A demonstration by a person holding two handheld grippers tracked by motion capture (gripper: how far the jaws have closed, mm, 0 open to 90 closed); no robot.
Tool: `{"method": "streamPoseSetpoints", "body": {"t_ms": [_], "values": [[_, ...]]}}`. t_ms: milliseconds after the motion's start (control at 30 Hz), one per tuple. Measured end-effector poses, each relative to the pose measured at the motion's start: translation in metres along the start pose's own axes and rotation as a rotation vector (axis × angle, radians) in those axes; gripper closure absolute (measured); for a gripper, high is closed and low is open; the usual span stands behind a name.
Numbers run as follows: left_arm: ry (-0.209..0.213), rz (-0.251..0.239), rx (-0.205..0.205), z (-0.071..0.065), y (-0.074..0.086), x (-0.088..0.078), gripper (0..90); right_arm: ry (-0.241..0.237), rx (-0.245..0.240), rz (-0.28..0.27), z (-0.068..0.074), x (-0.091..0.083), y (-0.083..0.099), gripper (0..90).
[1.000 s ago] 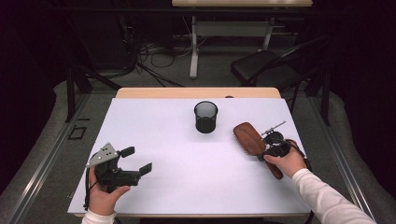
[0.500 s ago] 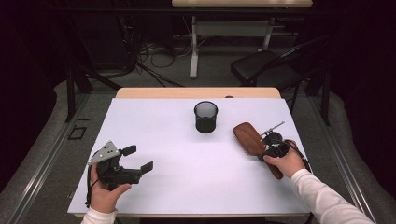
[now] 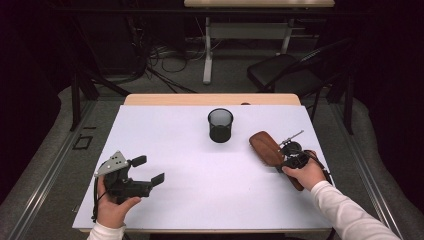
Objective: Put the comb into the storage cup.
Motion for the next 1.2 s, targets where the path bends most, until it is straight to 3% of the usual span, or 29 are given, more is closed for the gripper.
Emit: {"method": "streamPoseSetpoints", "body": {"t_ms": [67, 167, 267, 533, 600, 667, 700, 867, 900, 967, 1200], "values": [[0.000, 0.001, 0.001, 0.0001, 0.0001, 0.0003, 4.5, -0.005, 0.000, -0.005, 0.0004, 0.0008, -0.0007, 64.9], [0.000, 0.001, 0.002, 0.0001, 0.0001, 0.0001, 4.5, -0.002, -0.013, 0.058, -0.0002, -0.0029, 0.0033, 66.2], [-0.002, 0.001, 0.001, 0.0002, 0.0003, 0.0000, 4.5, -0.002, -0.008, 0.019, 0.0002, 0.0000, 0.0012, 67.4], [0.000, 0.000, 0.006, -0.0008, 0.0005, -0.0001, 4.5, -0.002, -0.015, 0.025, 0.0010, 0.0002, 0.0021, 69.3], [0.000, 0.001, 0.007, -0.0008, 0.0006, -0.0001, 4.5, -0.001, -0.019, 0.002, 0.0011, 0.0012, 0.0009, 69.8], [-0.001, 0.001, 0.007, -0.0009, 0.0006, -0.0001, 4.5, 0.001, -0.027, 0.025, 0.0006, -0.0005, 0.0025, 70.1], [-0.001, 0.001, 0.008, -0.0009, 0.0006, -0.0001, 4.5, -0.002, -0.024, 0.002, 0.0009, 0.0009, 0.0011, 70.2], [-0.002, 0.000, 0.007, -0.0009, 0.0005, 0.0000, 4.5, 0.011, -0.045, 0.022, -0.0005, -0.0015, 0.0029, 71.1], [-0.002, 0.000, 0.007, -0.0010, 0.0005, 0.0001, 4.5, 0.013, -0.025, 0.006, 0.0009, -0.0007, 0.0022, 71.3], [-0.003, -0.001, 0.008, -0.0010, 0.0005, 0.0001, 4.6, 0.015, -0.048, 0.007, -0.0006, -0.0014, 0.0024, 71.6], [-0.004, -0.001, 0.008, -0.0009, 0.0004, 0.0000, 4.5, 0.028, -0.057, -0.026, -0.0007, -0.0030, 0.0013, 72.2]]}}
Point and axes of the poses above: each handheld gripper's, and its own axes: x roughly forward along the jaws, y roughly out of its underside, z roughly to its left, the point moved 9 cm from there along x, roughly forward along the jaws, and after that the axes turned 15 degrees about -x, right-handed, at the moved point
